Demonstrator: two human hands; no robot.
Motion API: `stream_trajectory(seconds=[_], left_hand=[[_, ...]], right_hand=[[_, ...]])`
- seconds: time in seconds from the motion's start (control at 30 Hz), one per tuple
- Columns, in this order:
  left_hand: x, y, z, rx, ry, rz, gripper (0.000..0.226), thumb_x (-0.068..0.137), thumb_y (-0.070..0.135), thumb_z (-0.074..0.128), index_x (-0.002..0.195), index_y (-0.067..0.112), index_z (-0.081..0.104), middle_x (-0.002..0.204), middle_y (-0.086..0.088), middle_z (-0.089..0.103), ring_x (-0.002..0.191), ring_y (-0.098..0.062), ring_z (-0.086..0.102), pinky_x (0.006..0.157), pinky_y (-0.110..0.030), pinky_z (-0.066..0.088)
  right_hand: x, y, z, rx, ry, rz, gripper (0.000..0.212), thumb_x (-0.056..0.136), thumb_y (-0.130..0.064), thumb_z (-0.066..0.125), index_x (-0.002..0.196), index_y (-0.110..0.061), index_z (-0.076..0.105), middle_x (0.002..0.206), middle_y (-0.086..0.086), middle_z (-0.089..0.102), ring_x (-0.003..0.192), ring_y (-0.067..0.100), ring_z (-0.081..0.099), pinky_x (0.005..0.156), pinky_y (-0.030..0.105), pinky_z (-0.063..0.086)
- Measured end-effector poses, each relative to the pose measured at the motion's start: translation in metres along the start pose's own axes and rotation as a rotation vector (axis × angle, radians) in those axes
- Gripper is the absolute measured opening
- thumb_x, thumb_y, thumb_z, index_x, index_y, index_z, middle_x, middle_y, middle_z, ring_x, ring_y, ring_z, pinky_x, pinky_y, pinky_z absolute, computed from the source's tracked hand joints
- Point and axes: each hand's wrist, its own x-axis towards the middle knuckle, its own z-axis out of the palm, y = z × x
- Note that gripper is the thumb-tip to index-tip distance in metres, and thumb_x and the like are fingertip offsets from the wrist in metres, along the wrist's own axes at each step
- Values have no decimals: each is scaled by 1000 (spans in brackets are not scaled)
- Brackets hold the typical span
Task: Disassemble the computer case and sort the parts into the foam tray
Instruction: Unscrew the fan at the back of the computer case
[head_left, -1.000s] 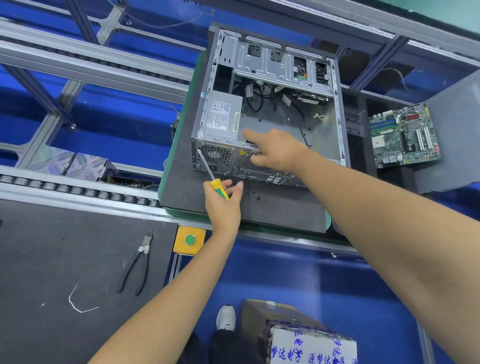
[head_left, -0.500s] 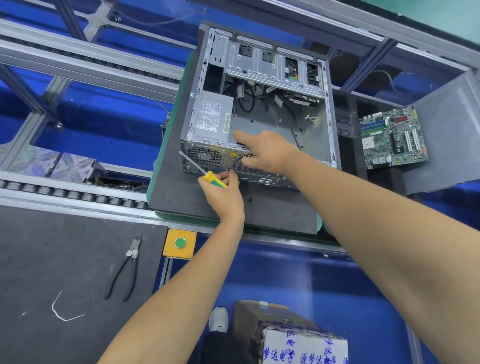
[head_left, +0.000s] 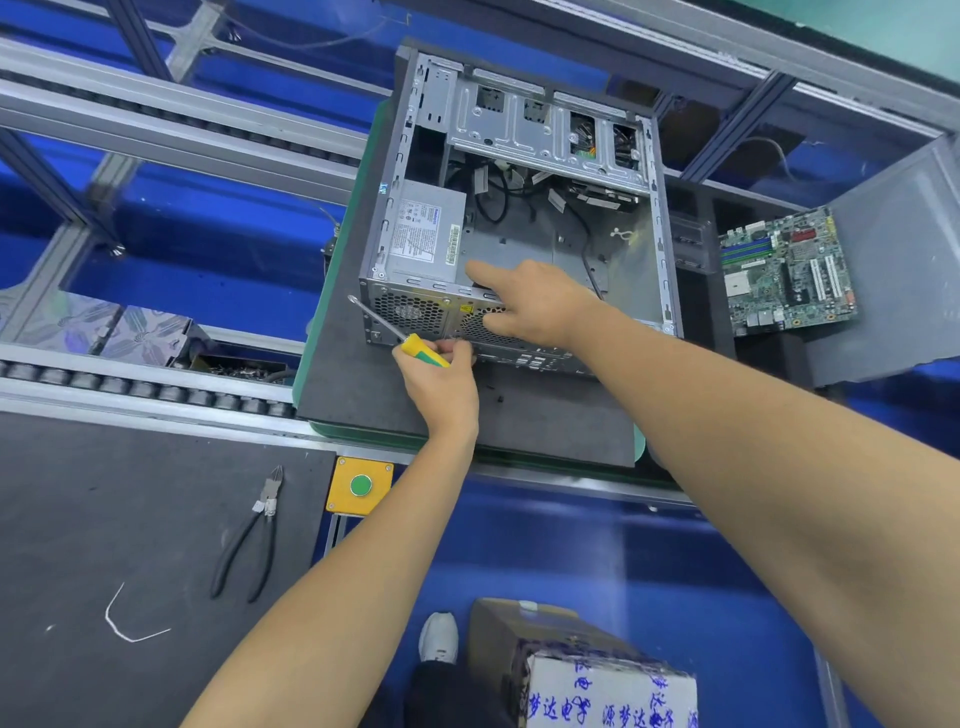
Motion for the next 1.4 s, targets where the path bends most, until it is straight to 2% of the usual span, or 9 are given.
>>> stream_trajectory(seconds=[0.17,0.37,0.5,0.7,0.8,0.93,1.07,1.27,1.4], left_hand=[[-9,4,12,-115,45,-74,25,87,12,67,94,20,44,91,-9,67,76,-22,76,65,-32,60],[-14,-8,1,-171,-3,-94,13,97,10,56,97,16,44,88,-15,72,74,-23,75,66,-29,58],[-10,-16,-20,32,-61,-44,18,97,17,61,102,14,45,91,-12,70,68,-17,69,58,-29,56],[-25,-18,-49,360,-146,196,28,95,27,72,100,25,45,84,14,67,77,-2,65,69,-23,51],[-28,-25,-61,611,-199,317,27,97,34,68,97,25,43,83,13,66,74,-6,63,63,-35,52],[-12,-22,-60,949,-260,459,29,98,43,63,97,27,39,85,8,64,73,-18,61,59,-38,50],[3,-17,-60,1038,-249,521,25,96,43,66,101,30,46,82,6,64,72,-23,61,57,-34,45],[14,-17,-68,1096,-281,574,24,96,47,64,101,31,48,85,9,68,73,-20,65,59,-39,56],[13,-14,-75,1132,-280,638,25,96,47,65,98,28,49,77,6,63,66,-21,61,52,-35,52]], right_hand=[[-1,-1,-3,-7,-15,-12,39,87,-24,58,98,-39,24,54,3,40,50,19,37,48,32,19],[-1,-1,-3,-30,-26,-10,32,88,-26,55,101,-35,27,54,3,40,50,19,36,48,32,19],[-1,0,-1,-25,-24,-3,32,87,-26,55,104,-34,29,54,3,41,50,20,37,48,31,19],[-1,0,-2,-15,-30,0,38,86,-28,54,93,-41,19,54,4,42,51,21,38,48,31,20],[-1,0,-2,-1,-42,4,35,87,-28,54,97,-41,23,55,5,43,51,21,39,48,30,21],[-1,-1,-2,-1,-45,1,41,88,-27,55,93,-43,18,56,5,44,50,22,39,48,31,21],[-2,-1,-3,3,-44,10,42,88,-26,56,93,-43,19,55,6,43,49,22,37,48,30,23],[-1,-3,-4,-6,-55,21,48,89,-28,57,93,-46,13,57,4,45,50,21,40,47,30,24],[1,0,-1,-25,-61,50,30,90,-32,57,109,-24,35,64,4,50,59,22,48,49,33,29]])
